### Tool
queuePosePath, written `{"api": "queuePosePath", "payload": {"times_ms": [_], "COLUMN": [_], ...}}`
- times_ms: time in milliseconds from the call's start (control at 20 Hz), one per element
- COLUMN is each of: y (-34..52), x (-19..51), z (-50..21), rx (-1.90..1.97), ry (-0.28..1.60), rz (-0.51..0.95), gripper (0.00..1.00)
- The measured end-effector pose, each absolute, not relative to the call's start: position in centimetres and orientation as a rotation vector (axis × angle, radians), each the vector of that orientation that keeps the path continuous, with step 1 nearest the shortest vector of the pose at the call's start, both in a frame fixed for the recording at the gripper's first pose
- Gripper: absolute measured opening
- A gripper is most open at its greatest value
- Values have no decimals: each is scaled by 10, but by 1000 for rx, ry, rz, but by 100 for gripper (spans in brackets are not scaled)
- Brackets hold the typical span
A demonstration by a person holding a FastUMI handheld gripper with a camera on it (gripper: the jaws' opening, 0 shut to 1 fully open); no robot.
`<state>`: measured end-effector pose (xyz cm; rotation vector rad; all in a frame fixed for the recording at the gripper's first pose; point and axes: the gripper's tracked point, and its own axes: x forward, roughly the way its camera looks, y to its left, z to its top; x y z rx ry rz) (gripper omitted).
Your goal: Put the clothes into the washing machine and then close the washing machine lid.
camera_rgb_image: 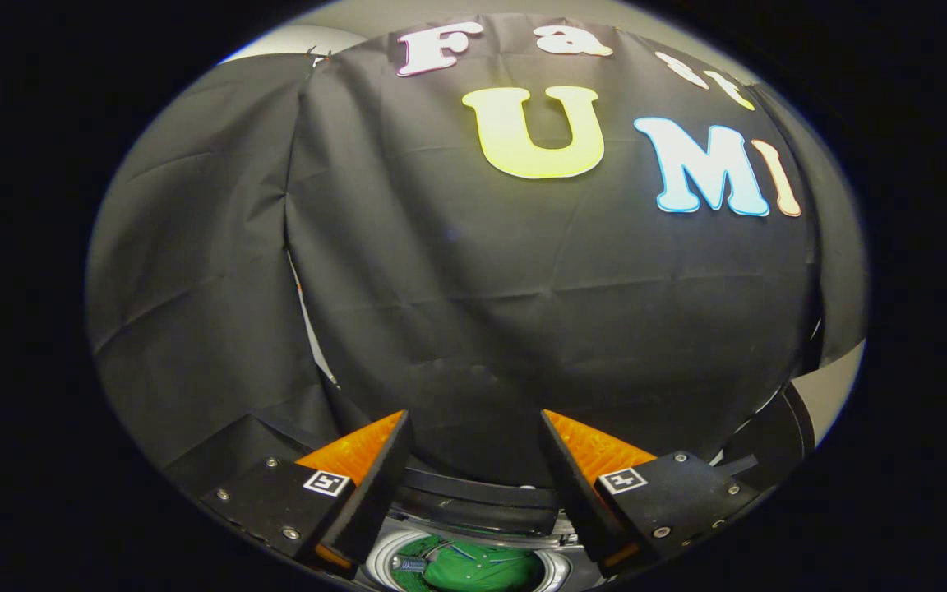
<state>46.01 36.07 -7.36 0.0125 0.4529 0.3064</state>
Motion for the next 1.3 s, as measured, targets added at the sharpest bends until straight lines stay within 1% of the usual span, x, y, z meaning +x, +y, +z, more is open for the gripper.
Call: {"api": "queuePosePath", "payload": {"times_ms": [500,1050,1300], "y": [361,356,344], "x": [400,323,280], "z": [-76,-113,-126], "rx": [21,-2,-33], "ry": [437,503,491], "rz": [354,404,433], "gripper": [93,92,91]}}
